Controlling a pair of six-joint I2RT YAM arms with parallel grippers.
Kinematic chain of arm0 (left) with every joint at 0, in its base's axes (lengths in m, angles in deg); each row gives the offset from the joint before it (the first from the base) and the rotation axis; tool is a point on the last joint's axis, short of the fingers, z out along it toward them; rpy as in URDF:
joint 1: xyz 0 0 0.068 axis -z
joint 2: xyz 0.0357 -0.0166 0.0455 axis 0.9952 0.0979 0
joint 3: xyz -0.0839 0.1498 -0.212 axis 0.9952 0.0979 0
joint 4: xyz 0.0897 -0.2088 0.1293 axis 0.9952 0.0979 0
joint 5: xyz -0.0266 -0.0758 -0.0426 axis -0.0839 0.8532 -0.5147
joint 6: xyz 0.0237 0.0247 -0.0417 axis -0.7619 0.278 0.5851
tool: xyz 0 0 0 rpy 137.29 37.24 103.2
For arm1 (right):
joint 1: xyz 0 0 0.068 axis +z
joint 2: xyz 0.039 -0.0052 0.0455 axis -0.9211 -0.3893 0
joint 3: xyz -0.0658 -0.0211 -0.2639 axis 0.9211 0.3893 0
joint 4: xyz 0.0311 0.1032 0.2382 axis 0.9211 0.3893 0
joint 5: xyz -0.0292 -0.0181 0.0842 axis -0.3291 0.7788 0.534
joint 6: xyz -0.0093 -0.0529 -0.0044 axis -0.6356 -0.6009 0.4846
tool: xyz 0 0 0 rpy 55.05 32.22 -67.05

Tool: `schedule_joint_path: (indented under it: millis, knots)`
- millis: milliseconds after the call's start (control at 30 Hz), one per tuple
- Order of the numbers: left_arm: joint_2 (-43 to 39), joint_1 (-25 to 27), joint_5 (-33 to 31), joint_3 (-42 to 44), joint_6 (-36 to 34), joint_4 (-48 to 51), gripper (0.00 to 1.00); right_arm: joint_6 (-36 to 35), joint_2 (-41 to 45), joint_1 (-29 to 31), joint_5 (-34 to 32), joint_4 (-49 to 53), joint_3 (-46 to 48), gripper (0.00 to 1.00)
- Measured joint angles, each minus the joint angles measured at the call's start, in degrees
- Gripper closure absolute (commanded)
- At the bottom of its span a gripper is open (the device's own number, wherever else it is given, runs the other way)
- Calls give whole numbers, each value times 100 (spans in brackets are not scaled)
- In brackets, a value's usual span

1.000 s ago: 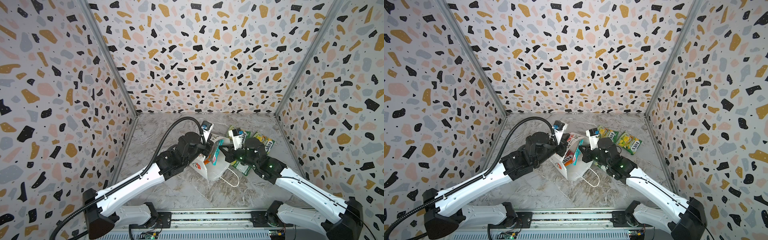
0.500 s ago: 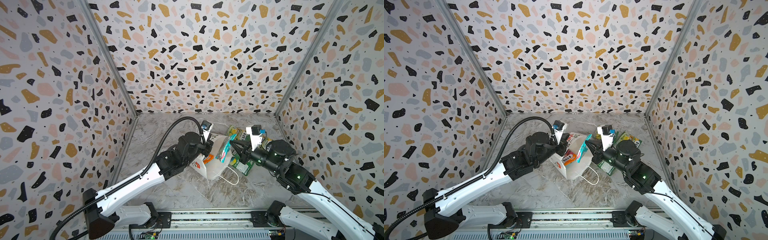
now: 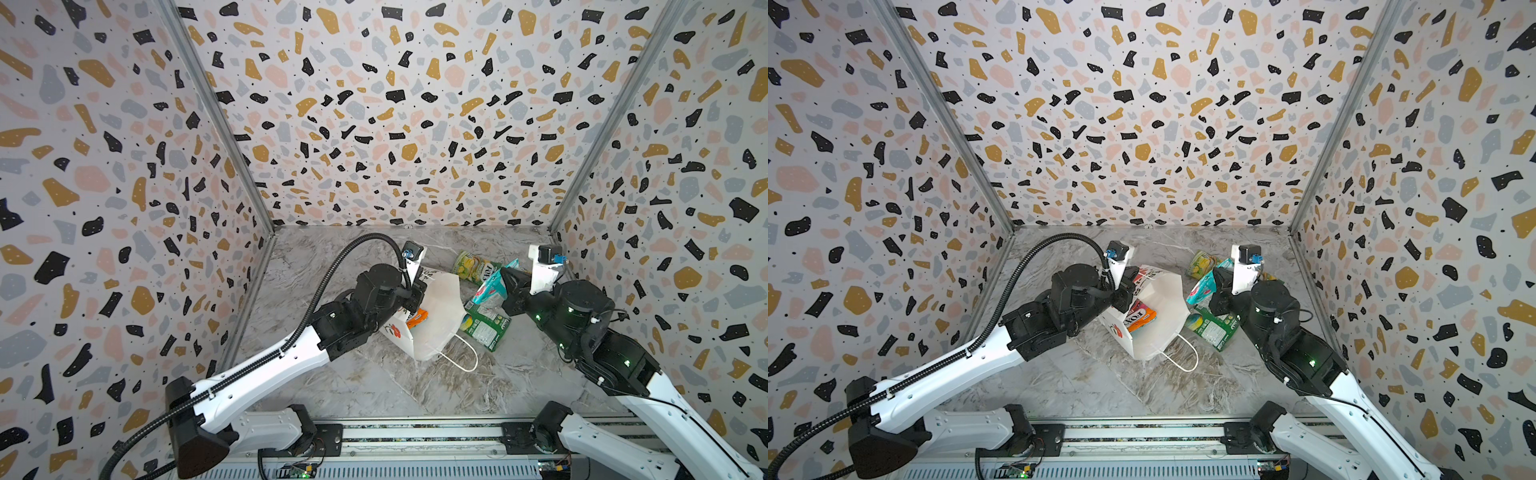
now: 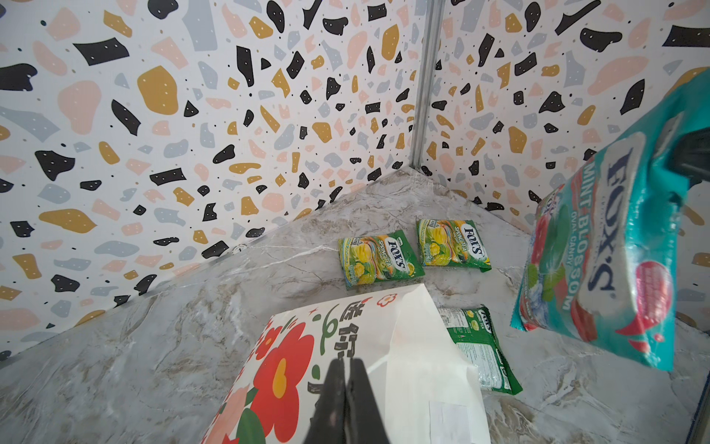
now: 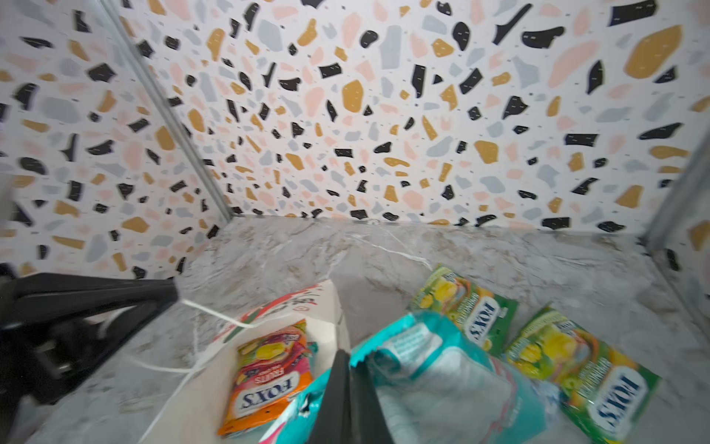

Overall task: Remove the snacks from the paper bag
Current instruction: 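Lift the teal mint packet out of the bag with the right gripper, then carry the mint packet beyond the bag and lower it onto the table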

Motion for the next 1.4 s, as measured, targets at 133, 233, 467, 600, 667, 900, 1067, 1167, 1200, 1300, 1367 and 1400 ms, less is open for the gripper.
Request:
schedule_joint_path:
  millis: [133,233,467,600,667,900,1067,1167,1200,1300,1367,1400]
  knots:
    - [0,0,0,0,0,0,100,-11,-164,-1110,267,214,103,100]
    - [0,0,0,0,0,0,100,-57,-271,-2122,704,245,313,100]
    - [0,0,0,0,2,0,100,-177,-728,-3554,1178,317,745,100]
    - [0,0,0,0,0,0,100,-175,-780,-3893,1001,525,894,100]
    - [0,0,0,0,2,0,100,-175,-789,-4002,833,616,949,100]
    - [0,0,24,0,11,0,100,-170,-866,-4186,101,933,1290,100]
    - [0,0,44,0,15,0,100,-175,-1305,-4194,-31,925,1362,100]
    - [0,0,42,0,15,0,100,-173,-1991,-4194,44,704,1366,100]
    - [0,0,39,0,15,0,100,-170,-2223,-4192,107,588,1379,100]
    - [0,0,35,0,15,0,100,-164,-2706,-4142,278,229,1484,100]
    - [0,0,31,0,13,0,100,-153,-2949,-4098,442,107,1569,100]
    - [0,0,24,0,13,0,100,-146,-3075,-4072,555,50,1611,100]
